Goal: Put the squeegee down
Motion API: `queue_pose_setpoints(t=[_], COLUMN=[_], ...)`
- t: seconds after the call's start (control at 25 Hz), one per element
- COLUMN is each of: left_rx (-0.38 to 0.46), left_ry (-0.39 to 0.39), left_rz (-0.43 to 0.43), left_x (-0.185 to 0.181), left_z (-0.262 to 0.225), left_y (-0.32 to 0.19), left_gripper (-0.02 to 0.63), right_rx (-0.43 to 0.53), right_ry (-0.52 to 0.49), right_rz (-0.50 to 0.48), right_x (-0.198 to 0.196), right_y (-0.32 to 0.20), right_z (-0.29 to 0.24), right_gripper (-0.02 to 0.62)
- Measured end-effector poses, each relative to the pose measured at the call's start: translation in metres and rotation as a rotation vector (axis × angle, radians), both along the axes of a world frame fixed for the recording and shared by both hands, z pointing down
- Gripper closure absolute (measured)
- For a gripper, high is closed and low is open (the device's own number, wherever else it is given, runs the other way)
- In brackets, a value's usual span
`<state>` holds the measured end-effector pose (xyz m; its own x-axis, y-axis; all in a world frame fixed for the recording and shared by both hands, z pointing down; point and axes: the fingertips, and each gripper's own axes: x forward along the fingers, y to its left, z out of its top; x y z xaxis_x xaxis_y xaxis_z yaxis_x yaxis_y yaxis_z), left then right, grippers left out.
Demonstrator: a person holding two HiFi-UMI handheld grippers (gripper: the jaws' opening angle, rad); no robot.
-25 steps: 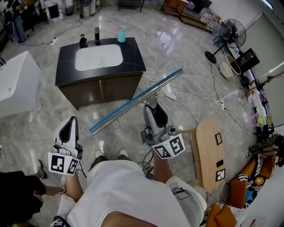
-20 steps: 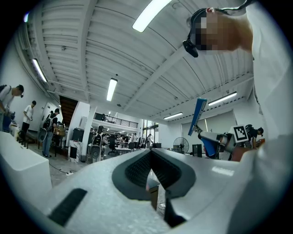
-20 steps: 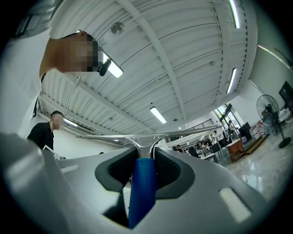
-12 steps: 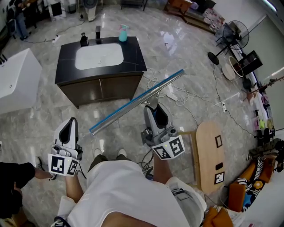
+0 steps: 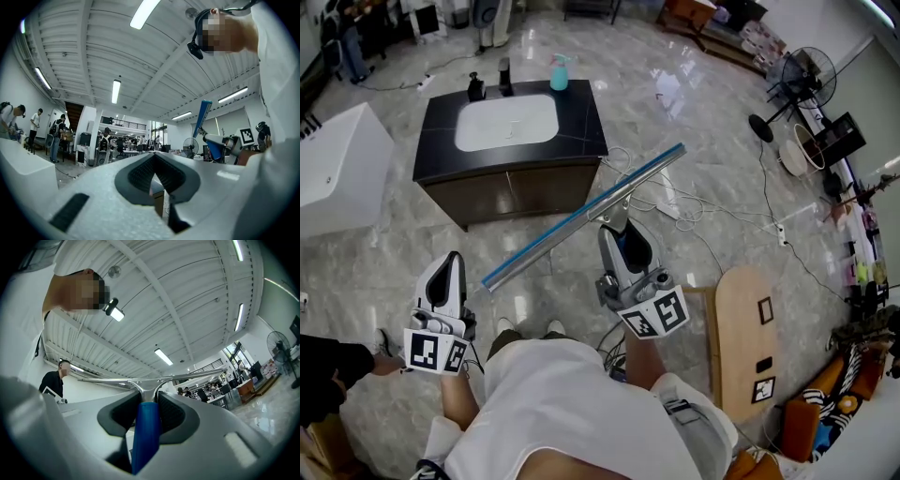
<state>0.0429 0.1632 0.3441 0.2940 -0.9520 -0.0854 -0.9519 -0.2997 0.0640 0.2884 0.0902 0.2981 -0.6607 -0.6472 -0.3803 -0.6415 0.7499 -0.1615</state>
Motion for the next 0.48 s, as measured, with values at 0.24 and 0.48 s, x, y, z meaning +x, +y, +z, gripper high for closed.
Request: queue_pose_setpoints(t=[0.24,0.48], left_rx=[-0.009,-0.007], left_ry=[-0.004,-0.007], left_rz=[-0.004,0.005], left_x=[0.006,-0.015], left_z=[0.005,0.007], left_y=[-0.023,-0.060], left_gripper=[0.600,0.600], right_rx=[-0.008,-0.021], right_ry=[-0.005,-0.008], right_rz=[-0.012,0.001], right_x=[0.001,-0.018], right_y=[-0.023,-0.058], right_z=[0.007,0.013], right_gripper=[0.457,0.457])
